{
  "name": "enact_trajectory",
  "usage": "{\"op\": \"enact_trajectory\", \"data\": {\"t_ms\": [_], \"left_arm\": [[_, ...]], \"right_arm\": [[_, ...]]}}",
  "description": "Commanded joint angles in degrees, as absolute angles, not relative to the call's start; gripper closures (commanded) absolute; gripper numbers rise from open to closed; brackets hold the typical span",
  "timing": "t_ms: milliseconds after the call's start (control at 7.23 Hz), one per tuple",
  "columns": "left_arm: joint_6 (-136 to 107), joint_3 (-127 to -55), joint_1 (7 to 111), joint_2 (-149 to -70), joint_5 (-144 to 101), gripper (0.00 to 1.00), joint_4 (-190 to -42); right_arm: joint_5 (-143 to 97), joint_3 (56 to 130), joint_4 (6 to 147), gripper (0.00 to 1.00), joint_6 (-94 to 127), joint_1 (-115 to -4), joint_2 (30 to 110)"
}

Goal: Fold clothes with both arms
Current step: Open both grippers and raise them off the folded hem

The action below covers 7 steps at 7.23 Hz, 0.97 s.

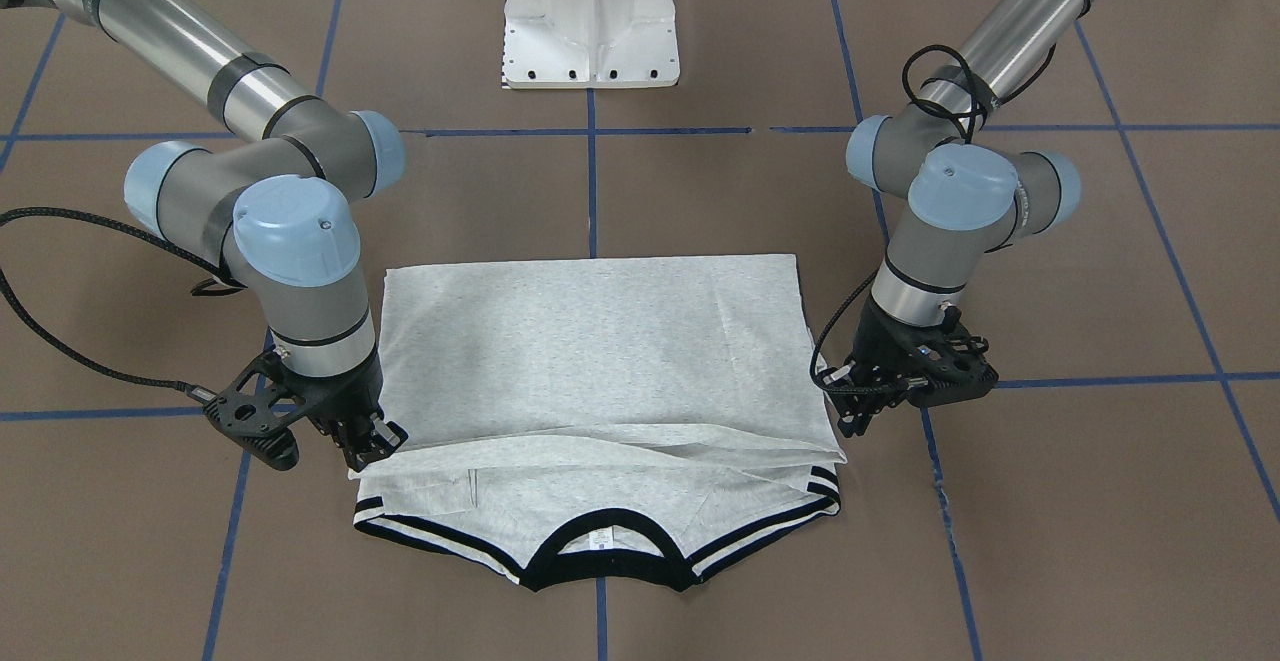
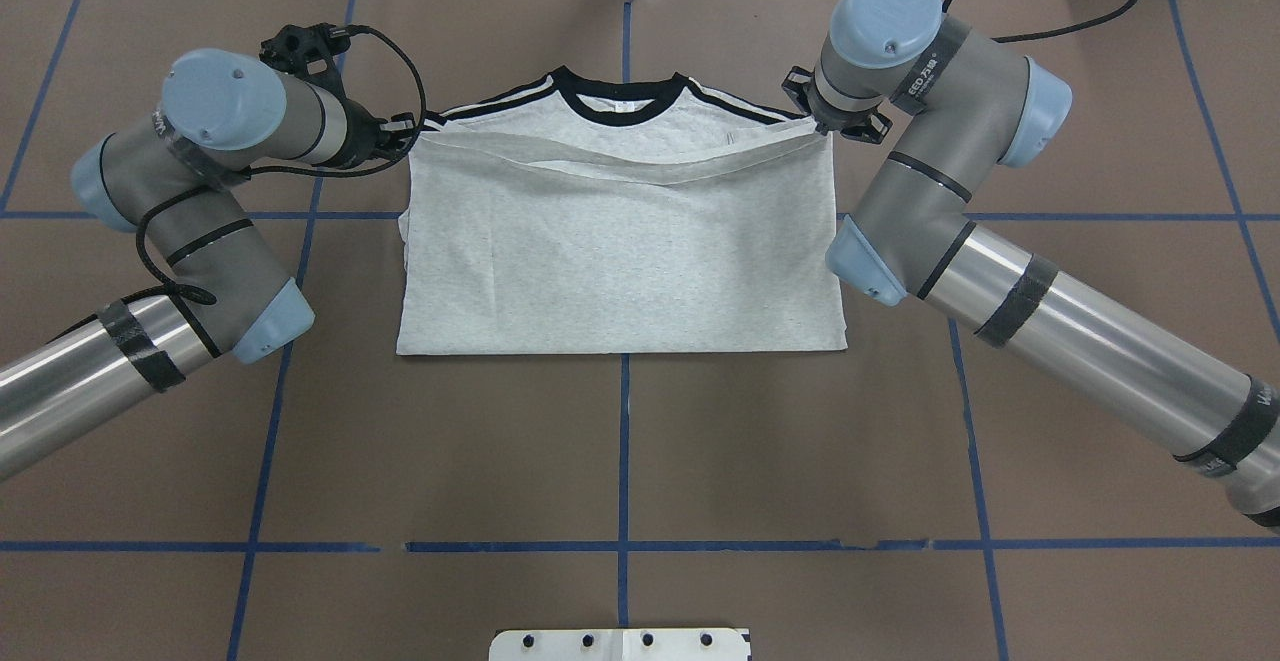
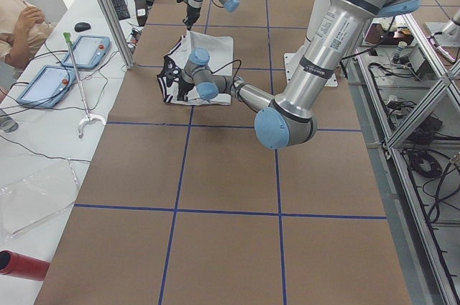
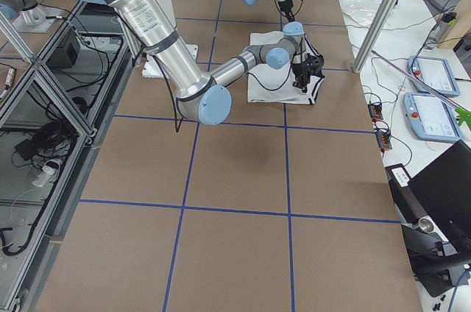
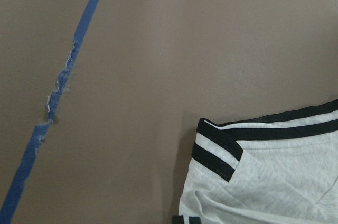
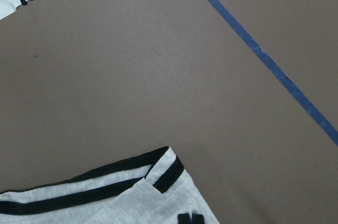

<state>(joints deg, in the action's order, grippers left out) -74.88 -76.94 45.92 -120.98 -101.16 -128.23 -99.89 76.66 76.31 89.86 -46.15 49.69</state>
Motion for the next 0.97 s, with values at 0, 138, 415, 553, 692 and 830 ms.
{"op": "enact_trajectory", "data": {"t_ms": [0,138,415,553,692,830], "left_arm": [[-74.8,-75.5,47.3,-121.0,-101.2,0.76,-129.9],[-74.7,-75.8,47.8,-121.1,-101.5,0.76,-130.0],[-74.6,-76.6,50.3,-121.5,-109.4,0.76,-130.2],[-74.6,-77.4,50.8,-121.3,-113.1,0.8,-131.6],[-74.6,-79.7,51.0,-120.3,-113.5,0.82,-132.2],[-74.6,-83.6,51.1,-118.0,-115.5,0.82,-132.0]], "right_arm": [[-100.4,76.2,73.7,0.0,86.3,-48.2,49.7],[-101.2,76.9,73.7,0.0,86.1,-48.0,49.4],[-104.2,88.4,73.8,0.0,86.9,-45.2,56.4],[-104.2,95.6,74.3,0.0,92.6,-42.7,61.0],[-103.5,101.4,74.0,0.0,97.3,-39.5,66.2],[-102.4,103.6,74.0,0.0,101.5,-37.1,67.9]]}}
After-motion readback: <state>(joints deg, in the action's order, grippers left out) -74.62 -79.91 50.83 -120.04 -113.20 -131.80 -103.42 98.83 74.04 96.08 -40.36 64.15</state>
